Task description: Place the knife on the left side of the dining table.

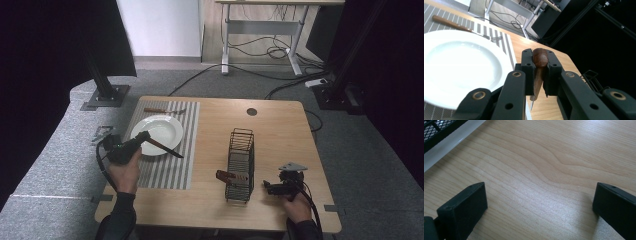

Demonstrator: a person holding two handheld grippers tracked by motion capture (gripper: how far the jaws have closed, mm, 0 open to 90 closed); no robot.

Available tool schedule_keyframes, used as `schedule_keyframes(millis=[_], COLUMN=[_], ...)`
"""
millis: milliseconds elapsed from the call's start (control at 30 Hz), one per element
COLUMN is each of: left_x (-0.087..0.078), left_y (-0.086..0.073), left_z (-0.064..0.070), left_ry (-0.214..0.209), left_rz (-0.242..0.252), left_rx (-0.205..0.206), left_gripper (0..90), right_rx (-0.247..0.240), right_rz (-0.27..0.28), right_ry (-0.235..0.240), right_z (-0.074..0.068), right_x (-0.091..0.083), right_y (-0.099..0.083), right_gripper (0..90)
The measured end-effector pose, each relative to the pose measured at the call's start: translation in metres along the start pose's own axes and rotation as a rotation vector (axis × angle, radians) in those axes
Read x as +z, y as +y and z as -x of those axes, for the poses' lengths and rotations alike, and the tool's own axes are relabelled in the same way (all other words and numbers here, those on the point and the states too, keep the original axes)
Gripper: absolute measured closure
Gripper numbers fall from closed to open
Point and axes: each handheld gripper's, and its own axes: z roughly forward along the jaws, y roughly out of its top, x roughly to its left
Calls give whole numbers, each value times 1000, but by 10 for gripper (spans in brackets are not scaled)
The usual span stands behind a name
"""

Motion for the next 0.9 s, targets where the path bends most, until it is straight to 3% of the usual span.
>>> schedule_keyframes(millis=[267,633,900], left_x=[-6,-8,-11], left_y=[-17,-33,-38], left_z=[-15,-30,-41], left_ry=[9,22,17], left_rz=[2,-16,-3], left_rx=[-60,-96,-119], left_gripper=[804,804,801], right_rx=[0,-1,0], right_rz=[0,0,0], right_ry=[0,0,0], right_z=[0,0,0], right_x=[0,0,0], right_y=[0,0,0], right_gripper=[0,0,0])
